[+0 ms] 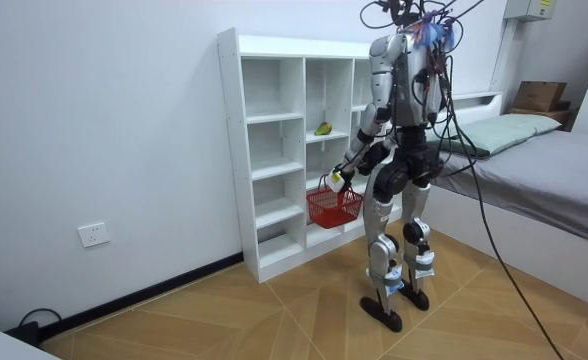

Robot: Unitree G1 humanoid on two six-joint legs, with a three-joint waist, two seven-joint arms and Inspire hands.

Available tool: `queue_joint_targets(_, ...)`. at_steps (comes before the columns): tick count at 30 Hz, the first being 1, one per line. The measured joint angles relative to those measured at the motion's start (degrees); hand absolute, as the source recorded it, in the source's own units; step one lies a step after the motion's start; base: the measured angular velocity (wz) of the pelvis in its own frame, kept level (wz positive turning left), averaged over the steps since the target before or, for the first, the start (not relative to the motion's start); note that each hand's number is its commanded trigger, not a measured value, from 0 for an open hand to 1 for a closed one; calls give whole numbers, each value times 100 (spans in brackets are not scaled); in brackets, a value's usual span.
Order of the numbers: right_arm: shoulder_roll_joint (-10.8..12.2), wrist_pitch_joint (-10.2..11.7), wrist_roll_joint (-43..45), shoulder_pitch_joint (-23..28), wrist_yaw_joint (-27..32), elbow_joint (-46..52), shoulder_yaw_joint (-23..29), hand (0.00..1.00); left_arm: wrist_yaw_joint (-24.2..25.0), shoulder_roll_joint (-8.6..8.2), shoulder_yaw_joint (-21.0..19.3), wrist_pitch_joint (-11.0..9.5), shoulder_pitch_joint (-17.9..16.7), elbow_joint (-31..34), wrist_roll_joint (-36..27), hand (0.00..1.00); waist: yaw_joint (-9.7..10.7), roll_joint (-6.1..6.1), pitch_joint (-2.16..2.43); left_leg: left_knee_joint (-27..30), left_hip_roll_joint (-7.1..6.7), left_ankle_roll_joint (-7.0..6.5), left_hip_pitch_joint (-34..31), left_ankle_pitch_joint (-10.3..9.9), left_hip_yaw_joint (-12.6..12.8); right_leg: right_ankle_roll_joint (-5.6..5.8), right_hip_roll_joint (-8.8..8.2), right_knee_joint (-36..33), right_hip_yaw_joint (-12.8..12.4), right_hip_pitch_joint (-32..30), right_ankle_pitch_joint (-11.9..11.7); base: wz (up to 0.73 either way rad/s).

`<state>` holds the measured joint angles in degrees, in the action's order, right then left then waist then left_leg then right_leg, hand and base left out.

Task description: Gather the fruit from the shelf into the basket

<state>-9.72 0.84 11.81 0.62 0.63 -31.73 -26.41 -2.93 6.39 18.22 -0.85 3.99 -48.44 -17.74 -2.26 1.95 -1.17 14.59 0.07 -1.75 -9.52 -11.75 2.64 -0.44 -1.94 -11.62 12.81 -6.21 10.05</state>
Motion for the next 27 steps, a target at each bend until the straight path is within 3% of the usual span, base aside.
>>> queue_joint_targets(12, 19, 5, 105, -80, -19, -143, -176, 100, 370, 20, 290, -4, 0, -3, 622, 100, -142, -113, 24, 38, -3, 1, -11, 2, -31, 0, -6, -16, 37, 2, 0, 0)
queue_joint_targets(18, -20, 39, 101, -197, 25, -171, -281, 100, 519, 62, 616, -10, 4, -2, 621, 100, -119, -146, 44, 114, -34, -9, -82, 9, -149, 0, -29, -18, 153, 13, 0, 10)
queue_joint_targets(27, 26, 44, 107, -297, 62, -367, -301, 100, 648, 60, 879, -10, 6, 0, 611, 100, -122, -174, 47, 110, -75, -29, -83, 23, -125, 1, -54, -20, 150, 12, 0, 0)
